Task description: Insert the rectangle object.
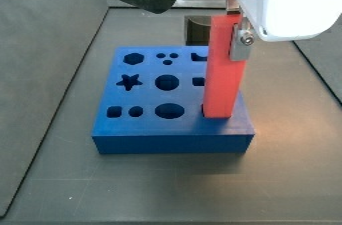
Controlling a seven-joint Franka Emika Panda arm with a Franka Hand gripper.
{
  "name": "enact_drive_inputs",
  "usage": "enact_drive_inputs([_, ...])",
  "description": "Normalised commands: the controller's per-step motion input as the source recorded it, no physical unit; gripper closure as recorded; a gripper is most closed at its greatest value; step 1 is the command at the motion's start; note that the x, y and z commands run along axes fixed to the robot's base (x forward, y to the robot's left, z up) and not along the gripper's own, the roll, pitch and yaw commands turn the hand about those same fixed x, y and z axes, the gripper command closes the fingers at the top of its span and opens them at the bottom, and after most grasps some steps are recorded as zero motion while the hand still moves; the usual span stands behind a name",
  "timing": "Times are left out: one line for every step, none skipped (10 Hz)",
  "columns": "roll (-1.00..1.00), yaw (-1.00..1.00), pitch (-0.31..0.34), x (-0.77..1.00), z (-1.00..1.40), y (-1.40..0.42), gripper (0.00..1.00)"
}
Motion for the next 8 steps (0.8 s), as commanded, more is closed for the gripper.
enact_drive_inputs([0.0,-0.07,-0.006,0.0,-0.31,0.0,1.0])
enact_drive_inputs([0.0,-0.11,-0.026,-0.03,-0.33,0.0,1.0])
enact_drive_inputs([0.0,-0.09,-0.026,-0.03,-0.29,0.0,1.0])
enact_drive_inputs([-0.02,-0.06,-0.036,0.0,-0.29,0.0,1.0])
enact_drive_inputs([-0.02,-0.03,-0.036,0.0,-0.31,0.0,1.0])
enact_drive_inputs([-0.02,-0.04,-0.033,0.0,-0.34,0.0,1.0])
enact_drive_inputs([0.0,-0.09,-0.019,-0.02,-0.39,0.0,1.0])
enact_drive_inputs([-0.01,-0.07,-0.04,0.0,-0.41,0.0,1.0])
